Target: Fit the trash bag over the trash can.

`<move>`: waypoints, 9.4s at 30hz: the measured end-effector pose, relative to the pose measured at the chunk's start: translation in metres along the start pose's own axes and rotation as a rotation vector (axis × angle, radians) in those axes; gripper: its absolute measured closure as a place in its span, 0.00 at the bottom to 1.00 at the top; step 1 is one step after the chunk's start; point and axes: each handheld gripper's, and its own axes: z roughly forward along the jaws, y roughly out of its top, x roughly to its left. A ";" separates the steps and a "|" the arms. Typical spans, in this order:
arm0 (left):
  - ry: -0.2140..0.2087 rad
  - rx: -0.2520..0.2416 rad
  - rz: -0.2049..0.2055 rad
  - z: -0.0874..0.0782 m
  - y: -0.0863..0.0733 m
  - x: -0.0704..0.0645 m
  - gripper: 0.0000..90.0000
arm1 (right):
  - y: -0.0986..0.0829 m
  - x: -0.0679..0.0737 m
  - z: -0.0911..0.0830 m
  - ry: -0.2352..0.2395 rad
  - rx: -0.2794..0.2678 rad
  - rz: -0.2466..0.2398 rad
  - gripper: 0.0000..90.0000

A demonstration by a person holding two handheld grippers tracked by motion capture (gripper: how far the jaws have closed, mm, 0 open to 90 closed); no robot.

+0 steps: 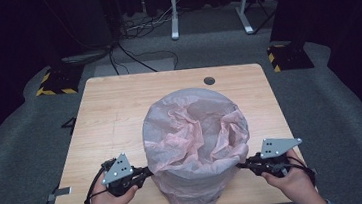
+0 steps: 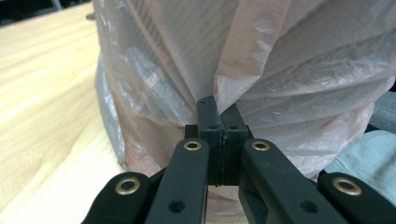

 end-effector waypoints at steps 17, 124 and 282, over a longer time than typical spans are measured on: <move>-0.028 0.163 -0.093 0.008 -0.026 0.008 1.00 | -0.037 -0.006 0.020 0.045 0.120 0.079 1.00; 0.323 -0.134 -0.181 -0.110 -0.069 -0.005 0.34 | 0.232 0.009 0.015 0.020 -0.217 -0.084 0.21; 0.263 -0.080 -0.185 -0.088 -0.074 0.003 0.33 | 0.238 0.021 0.094 0.009 0.460 -0.201 0.28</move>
